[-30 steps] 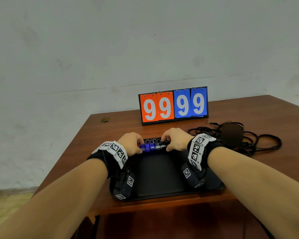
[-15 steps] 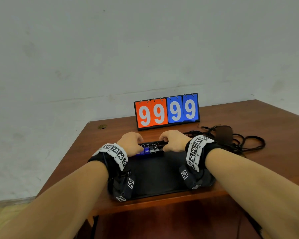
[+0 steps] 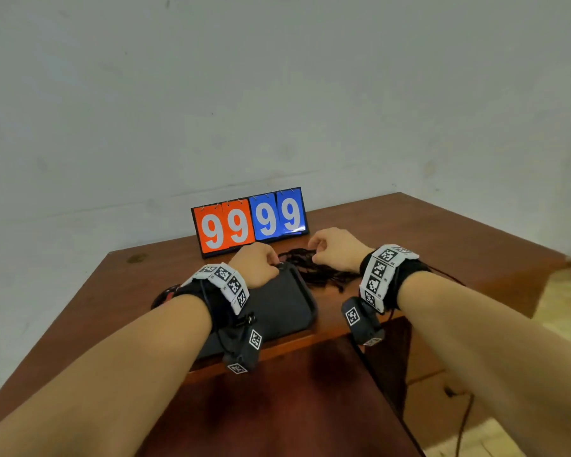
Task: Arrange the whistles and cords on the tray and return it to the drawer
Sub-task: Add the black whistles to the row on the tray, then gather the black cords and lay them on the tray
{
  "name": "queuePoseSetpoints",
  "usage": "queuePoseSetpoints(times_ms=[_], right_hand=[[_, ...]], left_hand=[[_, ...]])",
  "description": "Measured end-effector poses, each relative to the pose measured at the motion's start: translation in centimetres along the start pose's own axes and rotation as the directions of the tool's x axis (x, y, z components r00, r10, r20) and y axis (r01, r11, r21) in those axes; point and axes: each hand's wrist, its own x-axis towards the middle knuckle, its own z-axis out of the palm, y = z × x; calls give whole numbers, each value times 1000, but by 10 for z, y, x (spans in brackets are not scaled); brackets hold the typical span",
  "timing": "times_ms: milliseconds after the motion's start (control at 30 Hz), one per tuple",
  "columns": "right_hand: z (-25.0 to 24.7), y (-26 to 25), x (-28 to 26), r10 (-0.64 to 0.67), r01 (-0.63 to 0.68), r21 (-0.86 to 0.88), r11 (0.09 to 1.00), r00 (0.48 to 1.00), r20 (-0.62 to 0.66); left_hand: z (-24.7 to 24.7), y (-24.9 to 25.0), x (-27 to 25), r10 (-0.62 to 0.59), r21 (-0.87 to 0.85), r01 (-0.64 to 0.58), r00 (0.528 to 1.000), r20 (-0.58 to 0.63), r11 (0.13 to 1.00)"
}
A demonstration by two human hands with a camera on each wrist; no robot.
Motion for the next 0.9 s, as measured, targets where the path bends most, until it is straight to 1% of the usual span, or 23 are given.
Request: queuePoseSetpoints(times_ms=[67, 200, 333, 400, 467, 633, 700, 800, 833, 900], right_hand=[[-6, 23, -13, 51, -51, 19, 999, 998, -21], [-13, 62, -33, 130, -129, 57, 990, 991, -22], [-6, 90, -39, 182, -182, 98, 978, 983, 5], [2, 98, -38, 187, -188, 96, 977, 982, 23], [12, 102, -35, 166, -170, 76, 982, 984, 59], [34, 100, -19, 110, -103, -42, 994, 967, 229], [40, 97, -10, 124, -93, -129, 987, 958, 257], [44, 91, -1, 163, -57, -319, 946, 934, 318], [44, 89, 0, 155, -35, -342, 939, 931, 332], [43, 87, 1, 119, -11, -307, 952, 935, 335]], left_hand=[[13, 19, 2, 12, -10, -12, 1000, 10, 1000], [39, 47, 9, 33, 12, -34, 998, 44, 999], [62, 59, 20, 28, 10, -29, 996, 86, 1000], [72, 61, 26, 22, 5, -22, 995, 100, 1000], [81, 63, 32, 11, 9, -12, 994, 113, 1000], [99, 63, 43, 13, 23, -16, 990, 138, 1000], [103, 62, 48, 18, 17, -21, 988, 155, 1000], [106, 60, 52, 27, 13, -30, 983, 179, 999], [107, 58, 53, 30, 8, -32, 983, 184, 999], [108, 56, 56, 32, -12, -30, 983, 183, 999]])
